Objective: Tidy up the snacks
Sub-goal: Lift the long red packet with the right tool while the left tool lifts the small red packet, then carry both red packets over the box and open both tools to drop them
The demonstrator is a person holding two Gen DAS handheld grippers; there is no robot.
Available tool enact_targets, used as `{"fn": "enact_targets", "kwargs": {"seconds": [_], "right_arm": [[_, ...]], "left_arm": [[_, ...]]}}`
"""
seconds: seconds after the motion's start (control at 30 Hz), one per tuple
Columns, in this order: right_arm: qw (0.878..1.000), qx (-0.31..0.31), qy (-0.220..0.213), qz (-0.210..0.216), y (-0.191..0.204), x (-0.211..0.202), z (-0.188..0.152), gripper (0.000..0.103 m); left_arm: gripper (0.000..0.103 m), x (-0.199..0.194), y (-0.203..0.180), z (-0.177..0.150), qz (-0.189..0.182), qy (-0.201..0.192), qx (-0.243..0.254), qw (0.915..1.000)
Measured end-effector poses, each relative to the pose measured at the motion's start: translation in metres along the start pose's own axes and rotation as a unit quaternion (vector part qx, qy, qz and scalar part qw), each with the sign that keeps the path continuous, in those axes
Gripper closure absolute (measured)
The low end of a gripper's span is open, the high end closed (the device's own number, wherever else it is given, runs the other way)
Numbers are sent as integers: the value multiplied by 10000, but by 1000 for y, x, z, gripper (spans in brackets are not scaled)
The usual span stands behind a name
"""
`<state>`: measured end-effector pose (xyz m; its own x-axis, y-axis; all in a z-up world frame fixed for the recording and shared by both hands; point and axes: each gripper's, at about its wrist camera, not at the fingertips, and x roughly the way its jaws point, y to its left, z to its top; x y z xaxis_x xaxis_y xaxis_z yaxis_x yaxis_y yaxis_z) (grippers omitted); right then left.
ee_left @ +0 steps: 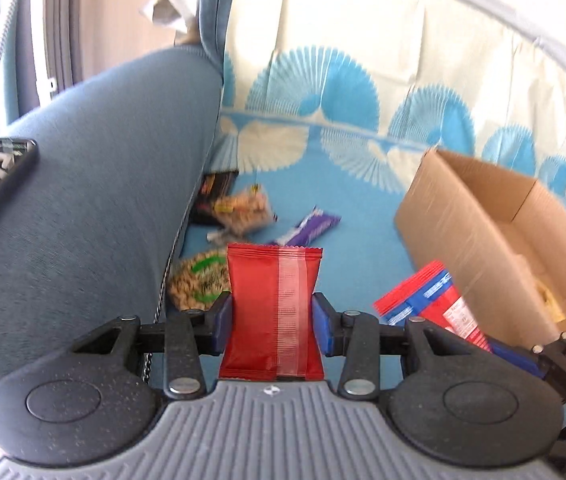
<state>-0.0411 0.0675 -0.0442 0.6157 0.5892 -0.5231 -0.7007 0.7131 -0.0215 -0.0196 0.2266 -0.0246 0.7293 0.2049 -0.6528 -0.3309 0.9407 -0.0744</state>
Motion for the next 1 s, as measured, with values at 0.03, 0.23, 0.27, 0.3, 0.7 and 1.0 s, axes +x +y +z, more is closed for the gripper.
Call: {"fn": "enact_targets", "kwargs": {"seconds": [0.03,0.23,0.27,0.3,0.7,1.0], "right_arm": [[10000,8,-98,-7,-2,-5,2,56],[9973,210,-683,-178,-27,-45,19,56],[9963,255,-789,-234,-35,-52,24,56],[9951,293,-898,-291,-43,-59,28,56],[9784,1145,-1158,-1270,-154,-69,20,56],[9729,1284,-1238,-1469,-171,-77,5,56]], "left_arm": [[57,-3,1,0,-24,-64,-23,10000],[57,-13,7,3,-159,-286,-223,9992],[57,-14,8,3,-177,-302,-235,9991],[57,-16,9,3,-198,-317,-237,9990],[57,-11,-14,3,-232,-409,138,9988],[57,-2,-24,2,-80,-371,283,9989]]}}
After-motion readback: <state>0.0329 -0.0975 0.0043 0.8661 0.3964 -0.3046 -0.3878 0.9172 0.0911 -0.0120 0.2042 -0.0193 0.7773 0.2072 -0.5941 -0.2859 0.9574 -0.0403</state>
